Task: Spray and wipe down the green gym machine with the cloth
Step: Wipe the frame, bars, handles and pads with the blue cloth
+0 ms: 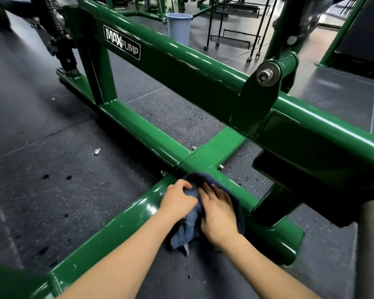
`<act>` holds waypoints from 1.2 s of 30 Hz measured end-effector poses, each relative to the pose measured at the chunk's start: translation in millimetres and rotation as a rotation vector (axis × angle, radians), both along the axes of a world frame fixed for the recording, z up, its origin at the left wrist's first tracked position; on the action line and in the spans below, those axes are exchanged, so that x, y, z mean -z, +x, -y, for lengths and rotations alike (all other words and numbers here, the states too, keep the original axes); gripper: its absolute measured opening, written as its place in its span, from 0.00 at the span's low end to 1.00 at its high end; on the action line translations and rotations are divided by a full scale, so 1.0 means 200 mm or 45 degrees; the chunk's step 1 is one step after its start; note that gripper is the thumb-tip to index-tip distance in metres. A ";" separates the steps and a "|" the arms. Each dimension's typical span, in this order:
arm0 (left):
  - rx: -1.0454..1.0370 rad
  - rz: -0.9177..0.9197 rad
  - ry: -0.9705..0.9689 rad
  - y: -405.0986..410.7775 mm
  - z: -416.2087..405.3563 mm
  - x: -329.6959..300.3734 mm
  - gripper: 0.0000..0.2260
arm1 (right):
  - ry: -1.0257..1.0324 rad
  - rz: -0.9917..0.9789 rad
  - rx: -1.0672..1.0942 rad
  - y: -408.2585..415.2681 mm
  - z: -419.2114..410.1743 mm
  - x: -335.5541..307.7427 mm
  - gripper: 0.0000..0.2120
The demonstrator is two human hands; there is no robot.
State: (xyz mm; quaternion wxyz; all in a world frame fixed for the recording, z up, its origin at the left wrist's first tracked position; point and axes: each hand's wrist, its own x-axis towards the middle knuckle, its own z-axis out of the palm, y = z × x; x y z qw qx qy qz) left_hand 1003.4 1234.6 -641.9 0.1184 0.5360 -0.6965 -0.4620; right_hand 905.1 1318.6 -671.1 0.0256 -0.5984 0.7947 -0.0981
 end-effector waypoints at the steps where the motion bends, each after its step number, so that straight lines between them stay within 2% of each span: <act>1: -0.006 -0.017 0.026 0.01 0.01 -0.01 0.17 | -0.048 -0.014 0.074 0.02 0.01 0.03 0.35; 6: -0.066 -0.109 0.136 0.08 0.01 -0.11 0.21 | -0.152 -0.020 0.431 0.22 -0.03 0.04 0.42; 9: -0.045 -0.146 0.172 0.12 -0.02 -0.14 0.22 | -0.158 -0.011 0.587 0.35 -0.07 0.05 0.43; 19: -0.071 -0.275 0.104 0.21 -0.05 -0.24 0.23 | -0.206 0.245 0.893 0.62 -0.02 0.00 0.40; 22: -0.122 -0.316 0.079 0.24 -0.03 -0.25 0.23 | -0.264 0.271 1.003 0.73 0.05 -0.01 0.39; 25: -0.189 -0.352 0.081 0.28 0.00 -0.23 0.22 | -0.347 0.169 1.094 0.78 0.16 -0.01 0.34; 27: -0.256 -0.408 0.092 0.30 0.02 -0.24 0.21 | -0.323 0.085 1.007 0.73 0.22 -0.02 0.30; 30: -0.324 -0.498 0.093 0.30 0.08 -0.25 0.22 | -0.333 -0.200 0.729 0.56 0.30 -0.08 0.22; 33: -0.288 -0.530 0.039 0.25 0.13 -0.25 0.23 | -0.319 -0.537 0.448 0.33 0.37 -0.21 0.23; 35: -0.198 -0.472 -0.037 0.21 0.14 -0.25 0.22 | -0.096 -0.572 0.261 0.17 0.41 -0.29 0.25; 36: -0.143 -0.371 -0.101 0.20 0.14 -0.24 0.23 | 0.111 -0.435 0.185 0.11 0.42 -0.34 0.27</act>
